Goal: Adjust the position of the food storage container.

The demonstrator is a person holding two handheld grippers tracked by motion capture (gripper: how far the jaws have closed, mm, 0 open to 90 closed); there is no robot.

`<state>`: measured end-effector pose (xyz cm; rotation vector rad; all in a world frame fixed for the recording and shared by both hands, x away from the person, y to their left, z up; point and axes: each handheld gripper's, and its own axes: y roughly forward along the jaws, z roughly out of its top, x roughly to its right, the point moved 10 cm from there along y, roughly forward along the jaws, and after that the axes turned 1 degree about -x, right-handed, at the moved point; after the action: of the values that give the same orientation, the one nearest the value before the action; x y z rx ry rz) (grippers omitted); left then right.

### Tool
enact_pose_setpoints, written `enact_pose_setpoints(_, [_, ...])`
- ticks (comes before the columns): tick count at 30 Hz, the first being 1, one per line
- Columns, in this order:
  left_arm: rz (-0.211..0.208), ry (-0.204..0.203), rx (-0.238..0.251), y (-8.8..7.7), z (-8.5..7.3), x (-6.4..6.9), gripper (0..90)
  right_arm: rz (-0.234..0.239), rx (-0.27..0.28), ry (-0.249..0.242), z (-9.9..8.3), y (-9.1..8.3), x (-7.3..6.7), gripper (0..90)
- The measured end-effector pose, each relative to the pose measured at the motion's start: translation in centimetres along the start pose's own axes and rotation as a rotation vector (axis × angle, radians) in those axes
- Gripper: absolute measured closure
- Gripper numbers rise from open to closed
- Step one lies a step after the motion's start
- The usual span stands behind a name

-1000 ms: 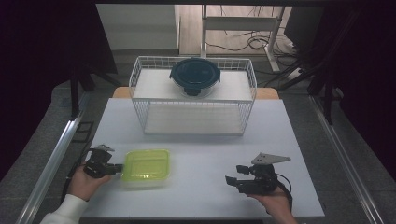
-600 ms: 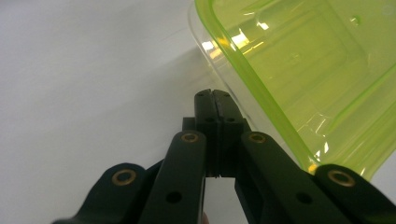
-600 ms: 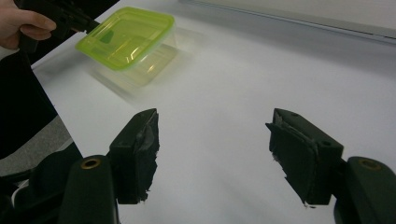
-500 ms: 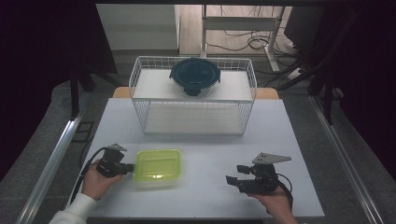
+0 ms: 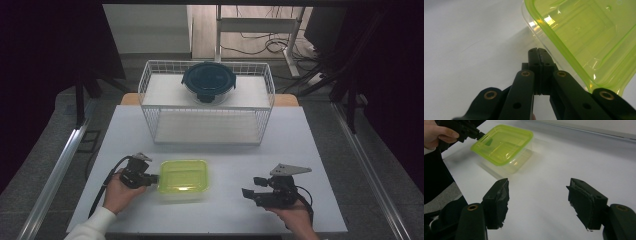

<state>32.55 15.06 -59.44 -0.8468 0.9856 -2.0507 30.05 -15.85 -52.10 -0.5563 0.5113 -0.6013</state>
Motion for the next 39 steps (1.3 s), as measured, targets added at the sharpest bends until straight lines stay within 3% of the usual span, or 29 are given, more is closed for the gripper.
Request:
enact_pose_setpoints(10, [-0.013,0.048,-0.004,2.5,2.0,2.7,90.0,0.003,-0.008,-0.004,-0.1,0.1,0.0,33.1])
enact_pose_setpoints(17, [-0.013,0.071,-0.008,3.3,2.6,3.5,90.0,-0.001,-0.011,-0.001,-0.3,0.1,0.1,33.0])
enact_pose_setpoints(21, [0.057,0.088,0.001,2.5,2.5,2.6,90.0,-0.006,-0.008,0.002,-0.3,0.0,0.2,33.1])
enact_pose_setpoints(27, [-0.001,0.045,0.073,-0.1,1.9,2.3,90.0,-0.012,-0.011,0.005,-0.5,0.1,0.4,33.1])
enact_pose_setpoints(32, [-0.044,-0.003,0.165,-2.6,1.4,2.4,89.9,-0.018,-0.015,0.0,-0.6,0.3,0.5,33.2])
enact_pose_setpoints(34, [-0.043,-0.01,0.188,-3.0,1.5,2.3,83.8,-0.022,-0.015,0.003,-0.7,0.3,0.6,33.2])
enact_pose_setpoints(39, [0.001,-0.029,0.248,-3.3,2.1,1.9,53.2,-0.021,-0.018,-0.002,-0.7,0.4,0.5,33.2])
